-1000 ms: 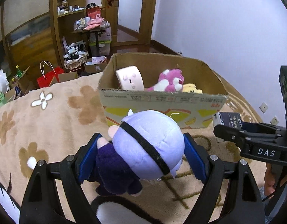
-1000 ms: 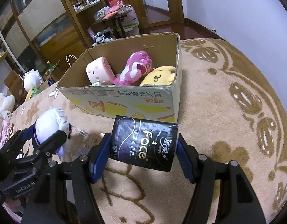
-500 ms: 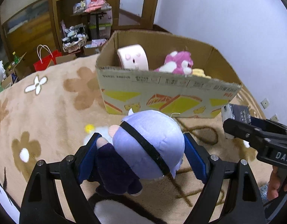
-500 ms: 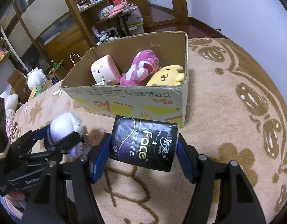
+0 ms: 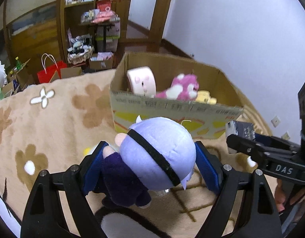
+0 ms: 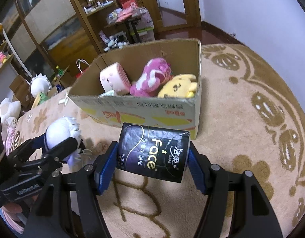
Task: Organize soft objects
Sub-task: 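Lift the purple doll and black pack toward the box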
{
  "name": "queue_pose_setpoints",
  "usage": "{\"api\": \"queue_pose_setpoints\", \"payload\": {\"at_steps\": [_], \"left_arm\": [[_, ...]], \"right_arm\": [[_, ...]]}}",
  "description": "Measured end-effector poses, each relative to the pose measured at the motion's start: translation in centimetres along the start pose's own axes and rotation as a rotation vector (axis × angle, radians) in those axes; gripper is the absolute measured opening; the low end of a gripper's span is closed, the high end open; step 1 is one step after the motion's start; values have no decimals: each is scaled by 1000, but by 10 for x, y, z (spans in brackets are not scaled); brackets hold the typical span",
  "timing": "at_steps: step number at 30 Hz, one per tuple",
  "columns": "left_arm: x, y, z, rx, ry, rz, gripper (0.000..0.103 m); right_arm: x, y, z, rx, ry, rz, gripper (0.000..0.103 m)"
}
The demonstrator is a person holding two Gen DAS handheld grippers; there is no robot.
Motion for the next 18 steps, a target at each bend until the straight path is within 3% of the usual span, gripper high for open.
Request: {"api": "queue_pose_setpoints", "payload": {"at_steps": [10,18], "left_arm": [[-2,-41,57,164,-14,-35,85],[14,-55,106,283,60,-42,85]], "right_arm": [[-11,-27,29,138,-10,52,71],[-15,-35,57,223,-22,83,71]]}}
Point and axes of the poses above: each gripper's, at about its wrist camera, not at the fingertips, and y roughly the way its jaws point, x to its right, z to its top, the point moved 5 cm from there along y, roughly the way its jaws point, and after that the axes turned 13 degrees about x, right-handed, at the moved point
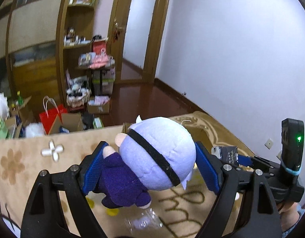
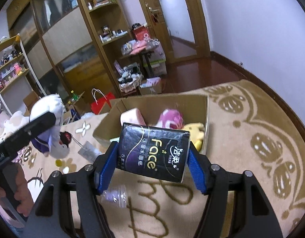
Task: Organize soft objects
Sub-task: 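Lift the purple doll and black pack toward the box, then lower the purple doll and black pack into the box and open both tools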
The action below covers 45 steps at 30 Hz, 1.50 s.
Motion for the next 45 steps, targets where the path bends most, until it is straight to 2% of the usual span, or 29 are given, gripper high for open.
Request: {"api": "queue_pose_setpoints", "payload": {"at_steps": [13,18,21,26,33,37,40,42,43,45], "left_arm": [[33,43,53,65,86,-52,85],[37,63,57,56,73,-57,85],[35,81,48,17,63,-52,85],[23,114,10,-92,46,-18,86],[5,134,-31,-206,41,50,88],[-2,135,-41,-228,52,78,91],[-4,135,-42,-224,77,107,97],[-7,132,-43,-224,83,113,97],[-8,129,-43,-227,82,118,97],[-10,124,-44,-228,78,126,97]], "right_arm": [[1,27,30,76,-45,17,71],[3,33,38,111,-60,24,71],[6,36,38,115,-60,24,71],[11,47,31,99,-70,18,71],[15,60,16,52,-100,0,72],[19,62,12,39,-96,-9,72],[22,62,10,30,-84,-8,73],[24,61,11,31,-76,-8,80],[25,61,11,32,-72,-8,87],[27,60,12,41,-65,-14,89]]}}
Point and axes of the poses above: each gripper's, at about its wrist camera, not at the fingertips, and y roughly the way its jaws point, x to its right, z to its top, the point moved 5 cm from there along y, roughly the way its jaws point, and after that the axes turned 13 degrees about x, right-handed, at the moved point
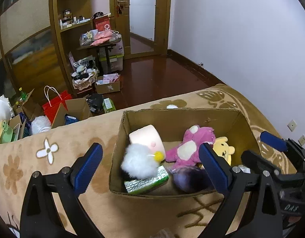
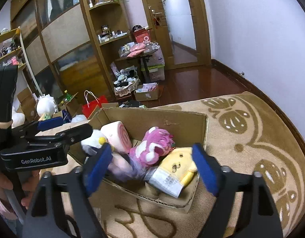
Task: Organize soft objects
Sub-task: 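Lower the purple doll and black pack into the box and open both tools, then lower the left tool to the clear bag and close on it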
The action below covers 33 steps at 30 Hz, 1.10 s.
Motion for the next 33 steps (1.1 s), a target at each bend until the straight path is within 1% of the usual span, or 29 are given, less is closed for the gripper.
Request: {"api": "queue_pose_setpoints", "payload": {"at_steps": [3,5,10,13,21,26,33], "left_arm": [[-4,-10,-1,5,1,10,97],[-8,-19,-4,13,11,24,97],[-16,-39,-7,23,-3,37,97],[-18,-52,-13,27,-2,47,97],[-18,-88,-36,26,-7,49,97],[-11,-107,-45,35,8,49,97],[-3,-119,-61,11,12,38,97]], "right_arm": [[2,-2,0,-3,7,-9,91],[4,-5,0,-2,16,-14,97],[3,-15,2,4,17,-16,98],[-1,-24,4,13,17,-18,103],[-9,-52,0,21,16,-19,103],[-9,-73,1,49,32,-31,103],[-8,-99,2,73,42,-42,103]]}}
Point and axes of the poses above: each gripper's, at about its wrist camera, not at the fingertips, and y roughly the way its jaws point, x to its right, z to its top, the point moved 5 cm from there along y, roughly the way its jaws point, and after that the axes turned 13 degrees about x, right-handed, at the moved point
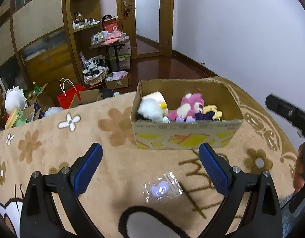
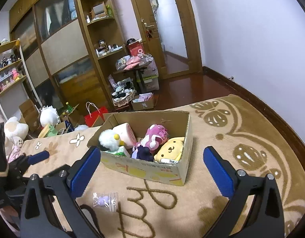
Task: Organize soft objects
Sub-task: 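Lower the left tool to the clear bag and close on it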
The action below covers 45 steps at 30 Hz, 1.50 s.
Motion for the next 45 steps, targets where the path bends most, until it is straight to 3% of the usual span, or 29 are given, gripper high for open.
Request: {"api": "queue_pose_setpoints", "payload": {"at_steps": [16,35,40,45], "left_arm": [[0,48,-54,-190,-89,-42,97],[11,114,-119,-528,-148,-92,97],[19,118,-130,-559,-66,-65,95],[16,114,-136,-539,-41,-44,86]], "right_arm": [[2,-9,-15,-31,-7,-25,103],[4,11,-28,-86,-27,-27,103],[3,12,-29,-89,-38,-25,103],[1,12,-30,-89,-41,-23,103]]}}
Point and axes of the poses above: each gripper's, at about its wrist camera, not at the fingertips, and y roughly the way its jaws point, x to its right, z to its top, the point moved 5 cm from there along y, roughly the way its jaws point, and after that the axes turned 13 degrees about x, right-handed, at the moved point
